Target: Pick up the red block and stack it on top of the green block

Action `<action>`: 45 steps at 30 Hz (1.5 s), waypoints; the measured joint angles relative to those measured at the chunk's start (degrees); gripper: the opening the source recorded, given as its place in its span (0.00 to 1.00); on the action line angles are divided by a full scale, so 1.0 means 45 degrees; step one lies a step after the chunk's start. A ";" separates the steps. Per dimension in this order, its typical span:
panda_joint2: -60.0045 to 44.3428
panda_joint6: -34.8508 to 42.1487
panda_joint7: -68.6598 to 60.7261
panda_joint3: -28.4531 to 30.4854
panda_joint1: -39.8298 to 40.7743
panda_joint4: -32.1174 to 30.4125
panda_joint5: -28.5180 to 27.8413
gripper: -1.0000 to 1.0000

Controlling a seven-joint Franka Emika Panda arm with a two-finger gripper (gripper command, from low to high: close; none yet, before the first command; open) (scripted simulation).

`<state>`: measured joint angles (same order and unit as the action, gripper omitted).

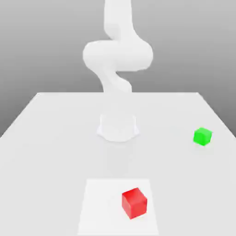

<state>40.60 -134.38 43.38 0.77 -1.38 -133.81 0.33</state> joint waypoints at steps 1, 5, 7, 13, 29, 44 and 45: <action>-0.0502 -0.0249 -0.0239 0.0067 -0.0125 -0.0195 0.0036 0.50; -0.2389 -0.1181 -0.1147 0.0279 -0.0561 -0.0925 0.0188 0.50; -0.3315 -0.1640 -0.1591 0.0365 -0.0762 -0.1283 0.0261 0.50; -0.6089 -0.3011 -0.2905 0.0451 -0.1209 -0.2356 0.0457 0.50; -1.2832 -0.7285 -0.4578 0.0122 -0.1377 -0.3600 0.0304 0.00; -0.9731 -0.4960 -0.5716 -0.0997 -0.2997 -0.4355 0.0670 0.00; -0.9518 -0.4889 -0.6172 -0.1314 -0.3563 -0.4484 0.0887 0.00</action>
<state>-2.23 -156.38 15.61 -5.15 -17.41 -153.99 4.32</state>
